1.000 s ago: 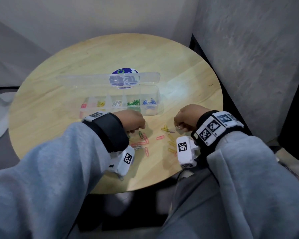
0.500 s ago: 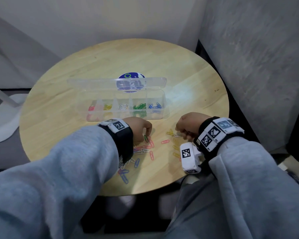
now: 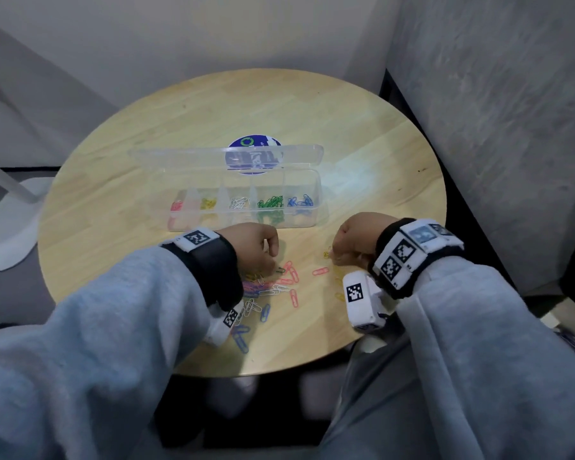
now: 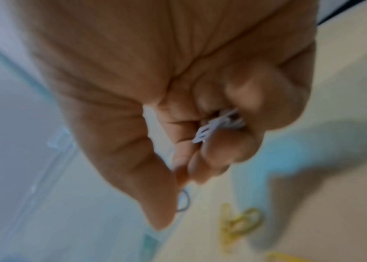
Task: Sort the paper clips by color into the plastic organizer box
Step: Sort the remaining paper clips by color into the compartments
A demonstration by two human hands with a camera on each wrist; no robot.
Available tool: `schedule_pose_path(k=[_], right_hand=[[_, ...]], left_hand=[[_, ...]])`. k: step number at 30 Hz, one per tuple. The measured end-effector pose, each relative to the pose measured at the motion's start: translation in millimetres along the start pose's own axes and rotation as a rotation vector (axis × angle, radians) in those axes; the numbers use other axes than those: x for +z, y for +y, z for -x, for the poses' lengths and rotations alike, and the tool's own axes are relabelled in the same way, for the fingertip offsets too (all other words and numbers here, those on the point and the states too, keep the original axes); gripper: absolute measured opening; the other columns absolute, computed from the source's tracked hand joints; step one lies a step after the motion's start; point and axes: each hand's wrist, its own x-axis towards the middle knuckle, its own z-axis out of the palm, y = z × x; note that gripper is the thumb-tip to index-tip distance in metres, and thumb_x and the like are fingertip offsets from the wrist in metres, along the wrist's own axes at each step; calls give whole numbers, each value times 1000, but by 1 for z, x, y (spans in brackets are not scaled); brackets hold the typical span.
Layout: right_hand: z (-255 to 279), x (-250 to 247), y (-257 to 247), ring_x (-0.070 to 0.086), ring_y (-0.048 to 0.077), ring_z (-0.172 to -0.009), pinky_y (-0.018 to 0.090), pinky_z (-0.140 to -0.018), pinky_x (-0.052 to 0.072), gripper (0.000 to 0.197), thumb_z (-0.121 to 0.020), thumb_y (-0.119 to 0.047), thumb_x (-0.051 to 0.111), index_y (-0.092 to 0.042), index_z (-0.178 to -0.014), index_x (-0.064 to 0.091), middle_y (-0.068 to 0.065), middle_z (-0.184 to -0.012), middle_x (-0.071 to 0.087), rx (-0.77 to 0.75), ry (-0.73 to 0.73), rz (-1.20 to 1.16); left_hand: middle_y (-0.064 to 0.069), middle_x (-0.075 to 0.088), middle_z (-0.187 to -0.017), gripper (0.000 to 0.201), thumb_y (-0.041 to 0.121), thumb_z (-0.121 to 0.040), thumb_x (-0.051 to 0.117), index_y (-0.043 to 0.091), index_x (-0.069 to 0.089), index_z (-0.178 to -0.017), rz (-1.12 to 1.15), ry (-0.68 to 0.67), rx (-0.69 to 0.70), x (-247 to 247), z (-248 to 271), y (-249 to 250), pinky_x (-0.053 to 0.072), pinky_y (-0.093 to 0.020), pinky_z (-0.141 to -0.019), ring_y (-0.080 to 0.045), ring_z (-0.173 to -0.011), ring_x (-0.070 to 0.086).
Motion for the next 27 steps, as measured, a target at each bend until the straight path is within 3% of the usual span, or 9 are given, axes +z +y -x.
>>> schedule_pose_path(k=[2,4,8,10,13,16,20,23,27], right_hand=[[6,-6,-1,52,18,-55,25,-56,45,18,-84,-7,63,-9,-68,54,11,-68,59,-92,-92,-429],[10,-8,-3,50,13,-49,19,-47,45,25,-87,5,54,-10,-68,49,9,-63,54,-174,-159,-790],[14,-9,-6,53,8,-41,15,-43,49,24,-90,9,42,-7,-84,59,3,-55,56,-261,-235,-1114],[15,-9,-7,54,8,-41,15,-45,51,25,-90,6,38,-2,-84,61,4,-56,55,-245,-252,-1200],[16,-8,-8,61,12,-44,20,-51,56,28,-91,3,33,2,-80,59,8,-56,62,-214,-258,-1293],[17,-9,-10,67,17,-54,24,-58,58,29,-90,0,32,2,-81,59,15,-72,64,-196,-266,-1341],[17,-9,-13,65,23,-70,25,-63,58,27,-91,-3,33,2,-84,58,18,-83,60,-173,-260,-1317],[16,-9,-17,61,25,-76,23,-63,58,27,-91,-1,31,2,-87,57,18,-84,59,-156,-253,-1272],[15,-9,-27,60,25,-78,22,-61,57,32,-89,5,23,2,-89,56,18,-86,58,-165,-289,-1211]], left_hand=[[6,45,-64,12,21,-84,64,23,54,-78,280,-32,-18,-6,4,-3,30,-23,-51,-11,-53,38],[2,41,-62,12,18,-91,55,19,54,-79,682,-58,-87,-15,9,-1,26,-21,-47,-11,-49,32],[-4,51,-62,32,36,-97,41,11,59,-86,1158,-101,-125,-31,17,2,42,-15,-40,-9,-42,49],[-7,59,-66,43,45,-96,37,9,61,-88,1286,-130,-95,-37,20,1,52,-17,-46,-11,-46,59],[-10,63,-78,52,52,-95,34,8,62,-94,1349,-146,-64,-38,21,-1,58,-22,-58,-16,-58,66],[-12,64,-84,58,55,-94,30,7,62,-96,1382,-147,-60,-36,20,-2,58,-27,-66,-17,-65,67],[-10,64,-83,54,52,-95,31,7,61,-96,1400,-112,-87,-35,19,-5,58,-27,-67,-18,-68,66],[-9,61,-84,39,37,-98,34,9,61,-95,1410,-59,-104,-37,20,-7,57,-24,-62,-17,-70,65],[-5,54,-79,18,9,-94,42,11,60,-91,1357,100,-147,-41,23,-12,51,-13,-47,-10,-56,59]])
